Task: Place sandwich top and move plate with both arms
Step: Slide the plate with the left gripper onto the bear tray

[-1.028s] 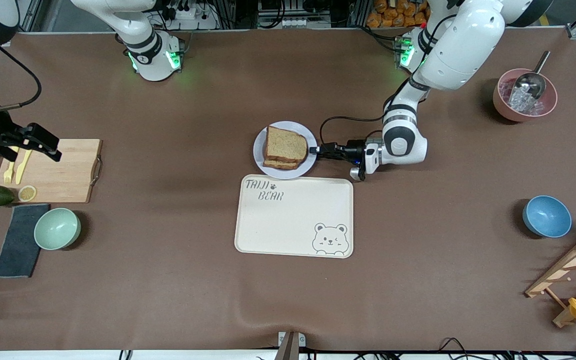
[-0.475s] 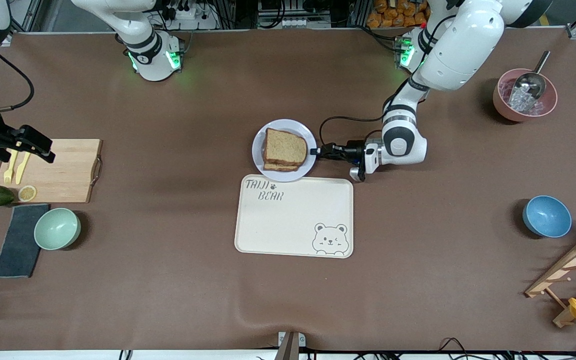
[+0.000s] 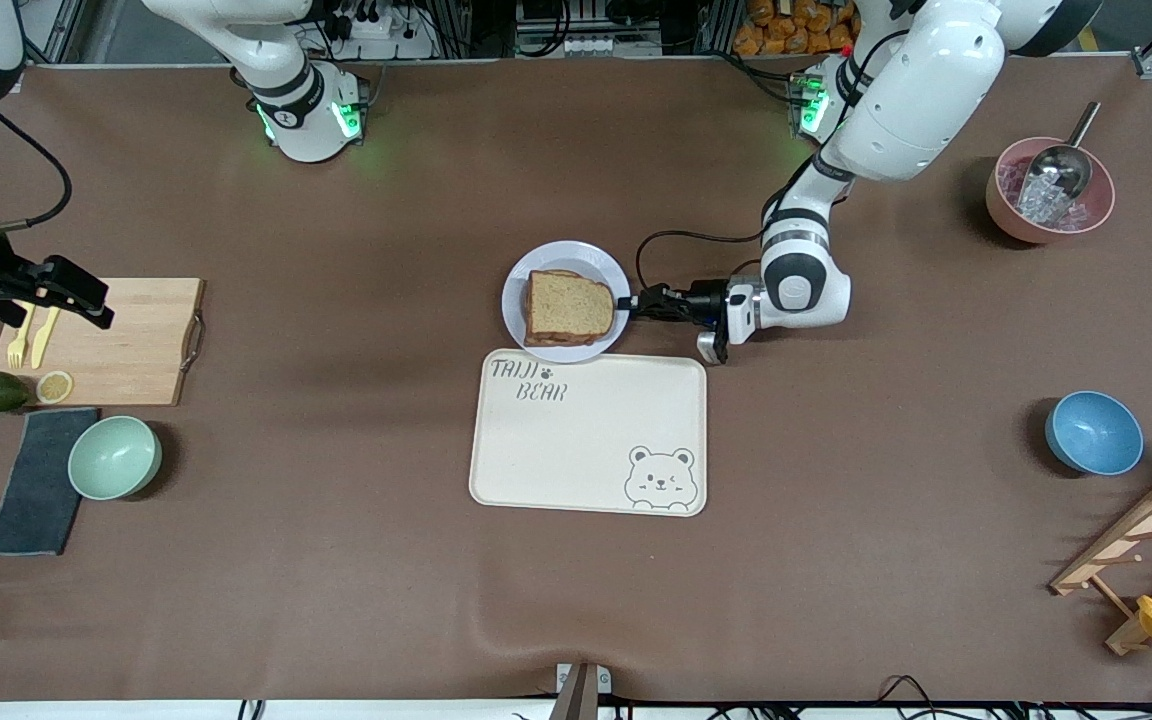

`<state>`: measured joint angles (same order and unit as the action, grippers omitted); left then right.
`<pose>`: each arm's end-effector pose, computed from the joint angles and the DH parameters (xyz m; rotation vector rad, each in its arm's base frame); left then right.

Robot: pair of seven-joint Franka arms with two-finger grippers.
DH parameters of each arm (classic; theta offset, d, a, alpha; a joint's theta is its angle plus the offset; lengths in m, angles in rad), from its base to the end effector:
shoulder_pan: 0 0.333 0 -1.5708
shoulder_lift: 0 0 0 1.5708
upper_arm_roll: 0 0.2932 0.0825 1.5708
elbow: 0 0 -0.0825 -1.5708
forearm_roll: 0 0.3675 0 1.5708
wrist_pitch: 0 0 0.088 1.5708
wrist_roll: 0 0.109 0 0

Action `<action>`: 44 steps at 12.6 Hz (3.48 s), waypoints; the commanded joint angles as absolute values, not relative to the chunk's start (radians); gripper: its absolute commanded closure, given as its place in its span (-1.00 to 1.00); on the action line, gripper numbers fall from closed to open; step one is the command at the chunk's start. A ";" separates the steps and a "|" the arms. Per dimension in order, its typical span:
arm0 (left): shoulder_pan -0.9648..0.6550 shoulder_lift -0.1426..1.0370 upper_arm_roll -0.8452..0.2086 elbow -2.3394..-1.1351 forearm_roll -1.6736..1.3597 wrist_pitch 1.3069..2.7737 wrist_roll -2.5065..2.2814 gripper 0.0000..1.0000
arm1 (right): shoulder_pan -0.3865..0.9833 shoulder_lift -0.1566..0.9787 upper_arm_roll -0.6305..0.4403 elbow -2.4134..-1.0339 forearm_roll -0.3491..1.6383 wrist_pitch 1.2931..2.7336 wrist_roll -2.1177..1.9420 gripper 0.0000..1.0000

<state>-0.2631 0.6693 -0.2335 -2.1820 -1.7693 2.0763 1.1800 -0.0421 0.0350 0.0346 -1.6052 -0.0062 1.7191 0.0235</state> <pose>0.3955 -0.2888 0.0784 1.8610 -0.0043 -0.1619 0.5613 -0.0051 0.5782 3.1345 -0.0476 0.1238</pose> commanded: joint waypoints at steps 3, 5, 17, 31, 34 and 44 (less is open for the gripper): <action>-0.258 0.667 -0.275 -2.161 -1.815 2.092 1.207 1.00 | -0.057 0.048 0.054 -1.575 -0.026 1.703 0.031 -1.00; -0.255 0.652 -0.282 -2.166 -1.819 2.092 1.206 1.00 | -0.057 0.048 0.054 -1.575 -0.028 1.703 0.031 -1.00; -0.163 0.555 -0.351 -2.145 -1.839 2.080 1.189 1.00 | -0.054 0.043 0.055 -1.574 -0.026 1.704 0.031 -1.00; -0.100 0.729 -0.264 -1.870 -1.732 2.092 0.979 1.00 | -0.066 0.049 0.049 -1.565 -0.028 1.674 0.034 -1.00; -0.098 0.794 -0.258 -1.816 -1.706 2.092 0.982 1.00 | -0.061 0.054 0.048 -1.568 -0.028 1.672 0.032 -1.00; -0.106 0.879 -0.238 -1.769 -1.704 2.092 0.982 0.83 | -0.063 0.060 0.049 -1.568 -0.028 1.657 0.032 -1.00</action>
